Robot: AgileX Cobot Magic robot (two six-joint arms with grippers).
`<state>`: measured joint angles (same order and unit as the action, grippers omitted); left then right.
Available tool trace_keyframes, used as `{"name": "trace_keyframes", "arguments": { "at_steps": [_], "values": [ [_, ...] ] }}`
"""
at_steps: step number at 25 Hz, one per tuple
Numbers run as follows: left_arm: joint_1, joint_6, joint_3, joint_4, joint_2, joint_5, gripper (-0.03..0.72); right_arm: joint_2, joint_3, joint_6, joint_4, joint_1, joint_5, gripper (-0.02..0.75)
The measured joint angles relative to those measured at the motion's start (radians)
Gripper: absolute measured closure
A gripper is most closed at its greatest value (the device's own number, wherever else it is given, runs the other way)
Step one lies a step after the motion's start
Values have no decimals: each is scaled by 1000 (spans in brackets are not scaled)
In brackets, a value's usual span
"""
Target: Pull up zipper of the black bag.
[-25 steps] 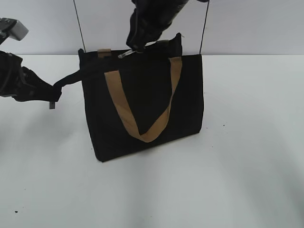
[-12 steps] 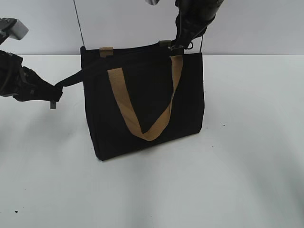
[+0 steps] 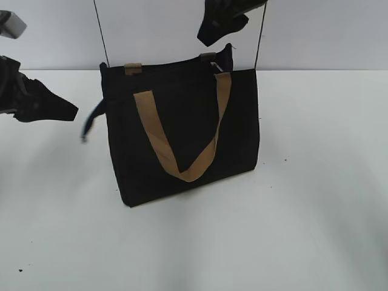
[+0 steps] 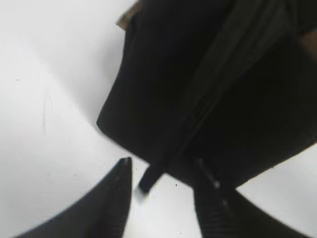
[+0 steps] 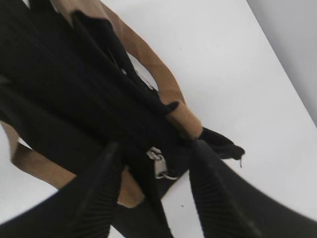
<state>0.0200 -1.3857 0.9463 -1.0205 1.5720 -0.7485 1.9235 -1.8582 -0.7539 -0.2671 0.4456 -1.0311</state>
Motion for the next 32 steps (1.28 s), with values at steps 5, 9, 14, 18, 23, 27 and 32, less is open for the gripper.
{"name": "trace_keyframes", "arguments": {
  "at_steps": [5,9,14,18,23,27,32],
  "values": [
    [0,149,5,146,-83,70,149,-26,-1,2,-52,0,-102,290],
    [0,539,67,554,-138,62,148,-64,-1,7,-27,0,-175,285],
    [-1,1145,199,1070,-166,-154,198,-128,-1,168,173,-6,-183,285],
    [-2,1251,205,1150,-255,-209,209,-199,-1,407,251,-84,-183,285],
    [-2,1257,47,1026,-525,-67,209,-398,134,479,203,-233,-181,285],
    [0,1243,-117,959,-793,-52,211,-685,451,486,193,-313,-134,285],
    [0,1240,-235,910,-1037,-121,212,-1045,844,476,165,-324,1,285]
  ]
}}
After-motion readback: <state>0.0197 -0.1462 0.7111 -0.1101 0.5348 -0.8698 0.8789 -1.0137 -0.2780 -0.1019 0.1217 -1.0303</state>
